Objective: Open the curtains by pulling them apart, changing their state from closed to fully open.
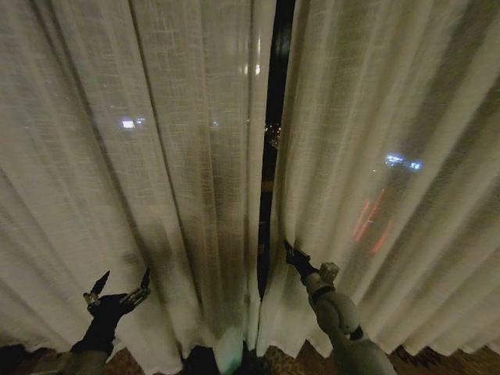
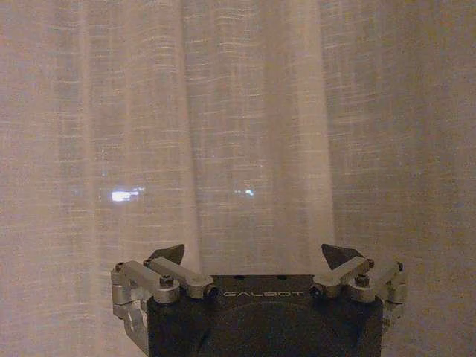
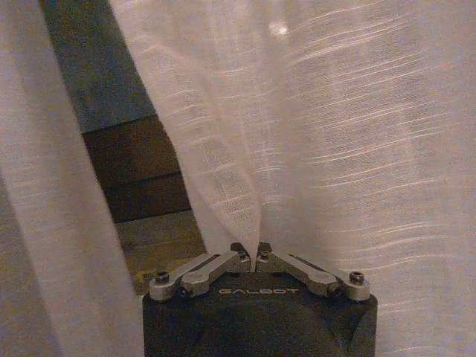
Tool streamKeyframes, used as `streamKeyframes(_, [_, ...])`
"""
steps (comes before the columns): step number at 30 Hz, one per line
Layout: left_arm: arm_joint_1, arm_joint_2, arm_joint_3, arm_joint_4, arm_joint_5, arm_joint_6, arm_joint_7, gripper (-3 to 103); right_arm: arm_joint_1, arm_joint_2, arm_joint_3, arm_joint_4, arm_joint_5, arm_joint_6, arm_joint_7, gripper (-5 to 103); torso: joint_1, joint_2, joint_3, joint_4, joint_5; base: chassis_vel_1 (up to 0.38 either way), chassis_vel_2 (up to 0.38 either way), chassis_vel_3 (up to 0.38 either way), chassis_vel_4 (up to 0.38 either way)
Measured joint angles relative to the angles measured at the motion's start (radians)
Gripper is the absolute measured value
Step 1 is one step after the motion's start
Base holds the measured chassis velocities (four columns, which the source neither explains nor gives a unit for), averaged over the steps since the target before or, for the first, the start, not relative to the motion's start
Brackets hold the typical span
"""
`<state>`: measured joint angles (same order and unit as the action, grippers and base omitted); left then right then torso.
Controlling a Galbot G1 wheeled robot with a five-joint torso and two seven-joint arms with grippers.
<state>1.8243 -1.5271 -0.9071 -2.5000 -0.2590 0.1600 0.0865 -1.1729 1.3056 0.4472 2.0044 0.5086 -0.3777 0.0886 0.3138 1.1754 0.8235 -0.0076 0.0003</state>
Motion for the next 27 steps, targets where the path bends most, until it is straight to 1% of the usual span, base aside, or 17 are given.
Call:
streamKeyframes(5, [0.000,-0.001,0.000,0.000,-0.001,0.000,0.000,100,0.003,-0.001,0.003,0.000,0.000,0.000,-0.001,0,0.000,0.000,0.000,0.0000,0.0000,-0.140,-0.169,0.141,0.147])
streamKeyframes(11, [0.002,-0.002,0.000,0.000,-0.001,-0.001,0.001,100,0.009,-0.005,0.006,0.004,0.000,-0.001,-0.001,0,0.000,0.000,0.000,0.0000,0.0000,-0.241,-0.241,0.251,0.237])
streamKeyframes(25, [0.007,-0.003,-0.002,0.000,-0.002,-0.008,0.002,100,0.006,-0.008,0.027,0.005,0.001,-0.002,-0.002,0,0.000,0.000,0.000,-0.0001,0.0004,-0.332,-0.332,0.332,0.337])
streamKeyframes(27, [0.007,-0.002,-0.002,0.000,-0.002,-0.008,0.002,100,0.006,-0.009,0.032,0.003,0.002,-0.002,-0.003,0,0.000,0.000,0.000,0.0001,0.0000,-0.365,-0.361,0.384,0.374])
